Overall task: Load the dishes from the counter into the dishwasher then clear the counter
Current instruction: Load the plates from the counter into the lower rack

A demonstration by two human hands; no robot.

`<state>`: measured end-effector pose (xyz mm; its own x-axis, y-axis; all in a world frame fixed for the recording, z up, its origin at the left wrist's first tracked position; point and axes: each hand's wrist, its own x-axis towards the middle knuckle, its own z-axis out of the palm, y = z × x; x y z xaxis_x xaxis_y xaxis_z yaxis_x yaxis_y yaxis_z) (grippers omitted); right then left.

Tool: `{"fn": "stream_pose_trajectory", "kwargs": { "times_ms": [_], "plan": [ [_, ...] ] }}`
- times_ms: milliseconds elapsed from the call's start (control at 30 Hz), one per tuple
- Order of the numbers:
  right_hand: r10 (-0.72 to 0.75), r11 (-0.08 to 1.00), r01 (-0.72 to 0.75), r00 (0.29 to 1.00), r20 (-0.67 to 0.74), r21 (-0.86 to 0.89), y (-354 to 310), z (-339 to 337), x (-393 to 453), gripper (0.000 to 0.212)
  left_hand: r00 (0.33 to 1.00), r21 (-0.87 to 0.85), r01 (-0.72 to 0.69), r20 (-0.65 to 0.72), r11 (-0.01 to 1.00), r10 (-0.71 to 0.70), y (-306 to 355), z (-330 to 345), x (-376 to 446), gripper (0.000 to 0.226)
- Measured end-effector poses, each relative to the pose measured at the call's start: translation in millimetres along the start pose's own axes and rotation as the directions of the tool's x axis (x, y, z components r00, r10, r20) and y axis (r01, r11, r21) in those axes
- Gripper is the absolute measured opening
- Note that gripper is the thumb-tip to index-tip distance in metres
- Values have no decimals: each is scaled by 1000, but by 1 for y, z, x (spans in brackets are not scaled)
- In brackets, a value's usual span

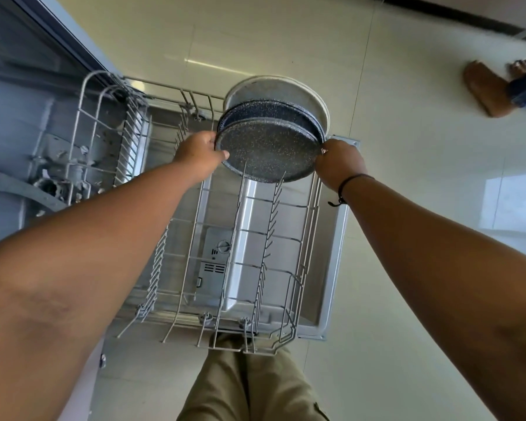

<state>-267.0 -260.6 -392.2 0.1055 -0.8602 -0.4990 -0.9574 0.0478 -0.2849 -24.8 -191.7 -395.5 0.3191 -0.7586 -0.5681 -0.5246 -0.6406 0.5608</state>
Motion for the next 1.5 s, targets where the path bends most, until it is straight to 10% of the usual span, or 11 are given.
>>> {"fn": "stream_pose_trajectory", "kwargs": {
  "times_ms": [467,667,867,1067,1500],
  "plan": [
    [-270,884,352,922,278,-307,-49,-14,-160,49,989,147,63,124,987,-81,-57,-60,-236,57],
    [-614,407,815,579,537,-413,-143,-4,-288,55,979,226,163,-159,960,-129,-82,-114,-384,57],
    [-769,-8,961,170,616,-276,-229,-6,-420,47,864,61,380,-379,923,-331,-117,-121,-534,67],
    [-706,-465,875,-277,652,-133,-263,25,-626,50,625,-157,516,-603,842,-495,-172,-107,-747,61],
    [-536,-691,703,-654,533,168,-309,126,-1016,58,-142,-563,627,-762,539,-632,-256,-62,-1099,64]
  ]
}}
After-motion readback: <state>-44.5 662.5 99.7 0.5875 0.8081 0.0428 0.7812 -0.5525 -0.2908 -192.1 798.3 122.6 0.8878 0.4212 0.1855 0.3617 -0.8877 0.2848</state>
